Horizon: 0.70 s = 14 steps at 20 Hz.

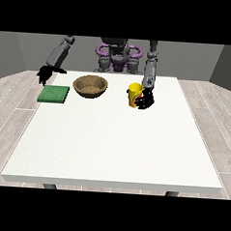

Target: Pick the cup and pour the ball into the bowl, then pick the bowl and place it on the pad

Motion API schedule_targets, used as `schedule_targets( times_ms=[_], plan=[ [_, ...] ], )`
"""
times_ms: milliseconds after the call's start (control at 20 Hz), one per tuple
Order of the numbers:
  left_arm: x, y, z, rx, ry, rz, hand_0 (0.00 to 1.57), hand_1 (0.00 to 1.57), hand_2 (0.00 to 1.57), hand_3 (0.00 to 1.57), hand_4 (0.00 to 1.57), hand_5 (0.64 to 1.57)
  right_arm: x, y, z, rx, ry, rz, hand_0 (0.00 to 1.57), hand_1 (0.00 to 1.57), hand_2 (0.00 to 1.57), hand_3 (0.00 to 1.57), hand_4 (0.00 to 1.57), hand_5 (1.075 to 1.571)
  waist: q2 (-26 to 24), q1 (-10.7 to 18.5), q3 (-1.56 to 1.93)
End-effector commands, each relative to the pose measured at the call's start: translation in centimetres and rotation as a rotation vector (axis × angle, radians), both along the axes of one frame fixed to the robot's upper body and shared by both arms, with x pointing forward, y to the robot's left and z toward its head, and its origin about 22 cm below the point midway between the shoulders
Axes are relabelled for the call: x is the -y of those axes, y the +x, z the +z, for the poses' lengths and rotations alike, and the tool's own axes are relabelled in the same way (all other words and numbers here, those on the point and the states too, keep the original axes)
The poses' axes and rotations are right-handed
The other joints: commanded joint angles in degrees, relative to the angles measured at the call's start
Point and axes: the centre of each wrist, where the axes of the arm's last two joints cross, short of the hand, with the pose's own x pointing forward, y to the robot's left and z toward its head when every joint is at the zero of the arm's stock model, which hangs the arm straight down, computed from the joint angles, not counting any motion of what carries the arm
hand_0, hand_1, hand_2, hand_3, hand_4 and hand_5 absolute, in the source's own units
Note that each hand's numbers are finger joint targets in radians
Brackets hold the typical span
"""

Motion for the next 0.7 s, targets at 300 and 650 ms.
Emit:
schedule_targets(
  times_ms=[300, 650],
  plan=[
    [3.0, 1.9, 1.7, -0.227, 0.383, 0.162, 1.40, 1.40, 1.57, 1.57, 1.24, 1.535, -3.7, 1.7, -3.0, -0.198, 0.021, 0.059, 0.00, 0.00, 0.34, 0.20, 0.27, 1.552, -11.7, -1.3, -1.04],
    [5.1, 1.7, -0.8, -0.330, 0.760, 0.205, 1.43, 1.43, 1.57, 1.57, 1.18, 1.568, -3.0, 2.0, -3.4, -0.283, 0.019, 0.039, 0.00, 0.00, 0.18, 0.14, 0.34, 1.550, -18.2, 0.2, -1.00]
  ],
)
